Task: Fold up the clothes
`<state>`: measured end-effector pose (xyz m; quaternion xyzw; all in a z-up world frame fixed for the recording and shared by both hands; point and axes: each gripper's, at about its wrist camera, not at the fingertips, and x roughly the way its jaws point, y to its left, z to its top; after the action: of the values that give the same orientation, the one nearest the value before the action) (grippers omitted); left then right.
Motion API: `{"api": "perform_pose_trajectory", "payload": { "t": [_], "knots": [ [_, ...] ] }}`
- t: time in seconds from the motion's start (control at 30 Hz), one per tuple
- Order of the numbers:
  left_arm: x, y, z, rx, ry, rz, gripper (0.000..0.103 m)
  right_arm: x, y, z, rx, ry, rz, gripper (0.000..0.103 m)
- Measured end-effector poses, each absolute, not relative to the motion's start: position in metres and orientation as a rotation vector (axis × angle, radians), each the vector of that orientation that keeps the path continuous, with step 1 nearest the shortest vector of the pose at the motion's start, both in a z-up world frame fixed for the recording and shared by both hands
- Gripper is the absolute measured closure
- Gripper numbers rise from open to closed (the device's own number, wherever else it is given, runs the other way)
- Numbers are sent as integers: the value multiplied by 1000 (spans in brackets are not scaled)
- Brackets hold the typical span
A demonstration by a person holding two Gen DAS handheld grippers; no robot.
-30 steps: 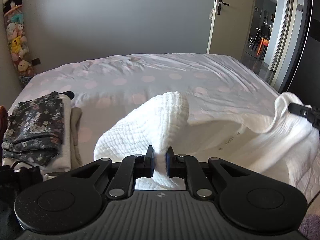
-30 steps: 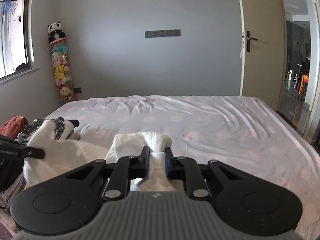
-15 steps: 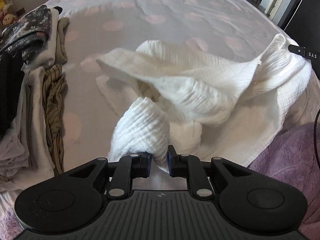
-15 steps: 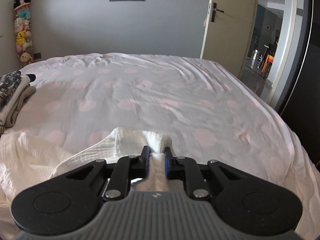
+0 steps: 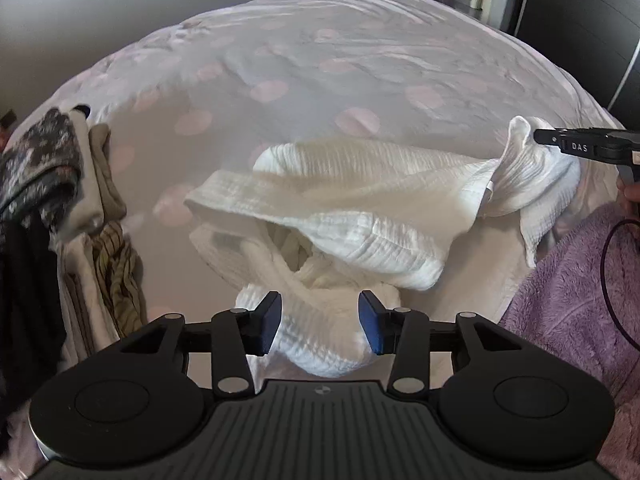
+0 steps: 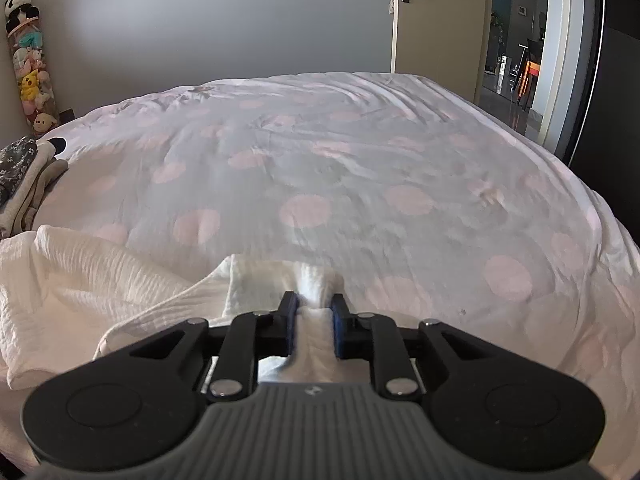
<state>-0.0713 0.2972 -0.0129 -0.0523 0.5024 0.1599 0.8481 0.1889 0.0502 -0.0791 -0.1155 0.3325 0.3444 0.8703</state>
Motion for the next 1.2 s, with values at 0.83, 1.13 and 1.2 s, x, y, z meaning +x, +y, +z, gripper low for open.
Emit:
{"api": "perform_pose_trajectory", "payload": {
  "t": [0.83,1.13,1.2],
  "knots": [
    [1,216,-104,1206,1206,-443,49,204,44,-98,-130,786,738,79],
    [17,210,-114,1221,1260,-552,88,209,45,-104,-114,813,748,78],
    [14,214,-110,1176,1264,-515,90,211,44,-105,-97,820,749,78]
  ]
}}
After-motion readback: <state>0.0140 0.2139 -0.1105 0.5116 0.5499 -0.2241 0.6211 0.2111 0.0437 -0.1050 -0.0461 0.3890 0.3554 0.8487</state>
